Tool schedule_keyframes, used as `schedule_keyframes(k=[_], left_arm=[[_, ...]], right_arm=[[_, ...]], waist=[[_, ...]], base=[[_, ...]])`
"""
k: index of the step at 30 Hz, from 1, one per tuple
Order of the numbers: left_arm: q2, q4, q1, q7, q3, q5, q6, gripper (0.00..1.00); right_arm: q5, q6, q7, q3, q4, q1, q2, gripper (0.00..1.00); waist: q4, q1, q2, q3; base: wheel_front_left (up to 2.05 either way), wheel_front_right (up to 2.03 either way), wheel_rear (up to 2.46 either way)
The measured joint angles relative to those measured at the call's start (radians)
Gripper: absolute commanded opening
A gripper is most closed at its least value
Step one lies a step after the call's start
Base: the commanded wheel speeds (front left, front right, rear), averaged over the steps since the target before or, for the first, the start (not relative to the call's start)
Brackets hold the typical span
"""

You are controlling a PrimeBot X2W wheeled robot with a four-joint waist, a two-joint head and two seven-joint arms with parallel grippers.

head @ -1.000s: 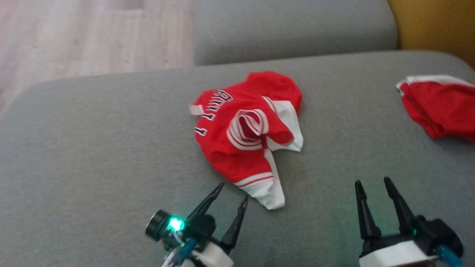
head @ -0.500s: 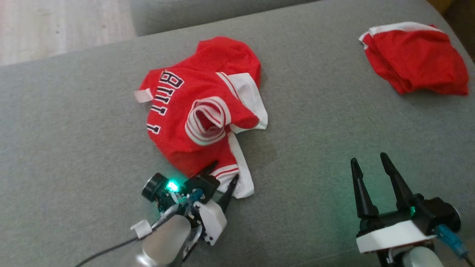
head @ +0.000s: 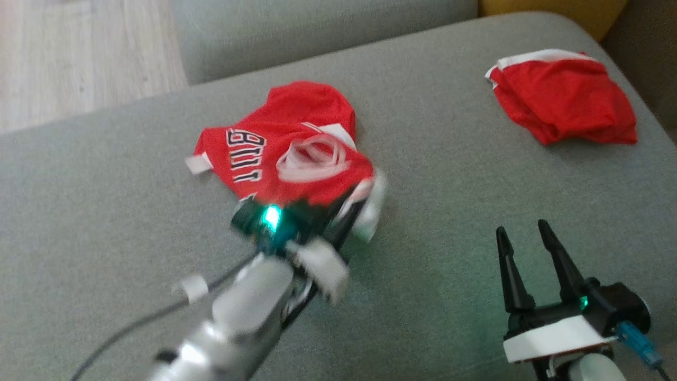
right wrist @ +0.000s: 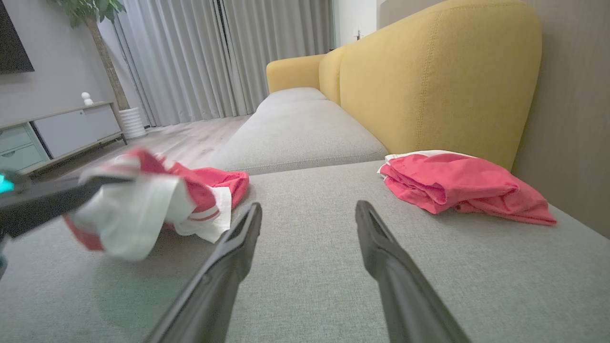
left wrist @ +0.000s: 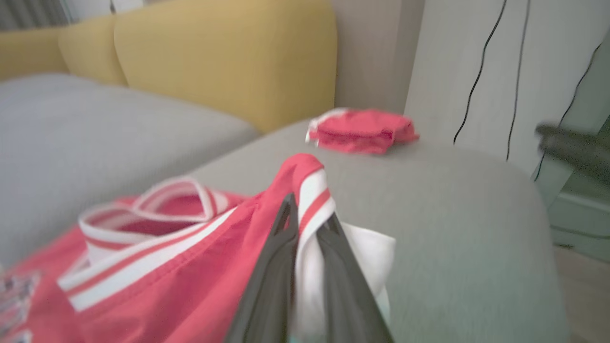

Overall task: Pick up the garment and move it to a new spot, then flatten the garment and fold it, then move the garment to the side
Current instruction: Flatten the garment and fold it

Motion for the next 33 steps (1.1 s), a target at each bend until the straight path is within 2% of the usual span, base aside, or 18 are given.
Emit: schedule_keyframes(k=[3, 6, 8, 12, 15, 18, 20, 23, 29, 33], left_arm=[[0.000, -0.083, -0.117, -0.009, -0.017, -0.022, -0.008, 0.00], [-0.005, -0.148, -0.271, -0.021, 0.010, -0.050, -0.011, 0.00], [-0.009, -0.169, -0.370, -0.027, 0.062, -0.069, -0.003, 0.00], [-0.018, -0.200, -0.538, -0.035, 0.217, -0.081, 0.054, 0.00], [-0.028, -0.165, -0.575, -0.035, 0.295, -0.120, 0.062, 0.00], [-0.022, -0.104, -0.497, -0.035, 0.305, -0.123, 0.060, 0.00], [-0.015, -0.083, -0.388, -0.035, 0.307, -0.122, 0.061, 0.00], [0.015, -0.053, -0.186, -0.034, 0.339, -0.119, 0.086, 0.00], [0.103, -0.047, 0.108, -0.033, 0.513, -0.097, 0.149, 0.00], [0.105, -0.092, 0.202, -0.033, 0.619, -0.076, 0.155, 0.00]], right_arm=[[0.000, 0.000, 0.000, 0.004, 0.000, 0.016, 0.006, 1.00], [0.000, 0.000, 0.000, 0.006, 0.001, 0.044, 0.010, 1.00], [0.000, 0.000, 0.000, 0.008, 0.001, 0.059, 0.012, 1.00], [0.000, 0.000, 0.000, 0.002, -0.002, 0.069, 0.017, 1.00], [0.000, 0.000, 0.000, -0.008, -0.009, 0.074, 0.019, 1.00], [0.000, 0.000, 0.000, -0.019, -0.021, 0.078, 0.021, 1.00], [0.000, 0.000, 0.000, -0.024, -0.027, 0.078, 0.022, 1.00], [0.000, 0.000, 0.000, -0.032, -0.029, 0.078, 0.023, 1.00], [0.000, 0.000, 0.000, -0.049, -0.035, 0.074, 0.021, 1.00], [0.000, 0.000, 0.000, -0.061, -0.038, 0.066, 0.019, 1.00]], waist=[[-0.002, 0.0000, 0.0000, -0.037], [-0.005, -0.0001, 0.0000, -0.072], [-0.008, -0.0001, 0.0000, -0.093], [-0.006, -0.0002, 0.0000, -0.116], [0.008, -0.0002, 0.0000, -0.120], [0.028, -0.0001, 0.0000, -0.117], [0.042, -0.0001, 0.0000, -0.108], [0.062, 0.0000, 0.0000, -0.087], [0.106, 0.0002, 0.0000, -0.032], [0.139, 0.0001, 0.0000, -0.007]], base=[[0.00, 0.00, 0.00], [0.00, 0.00, 0.00], [0.00, 0.00, 0.00], [0.00, 0.00, 0.00], [0.00, 0.00, 0.00], [0.00, 0.00, 0.00], [0.00, 0.00, 0.00], [0.00, 0.00, 0.00], [0.00, 0.00, 0.00], [0.00, 0.00, 0.00]])
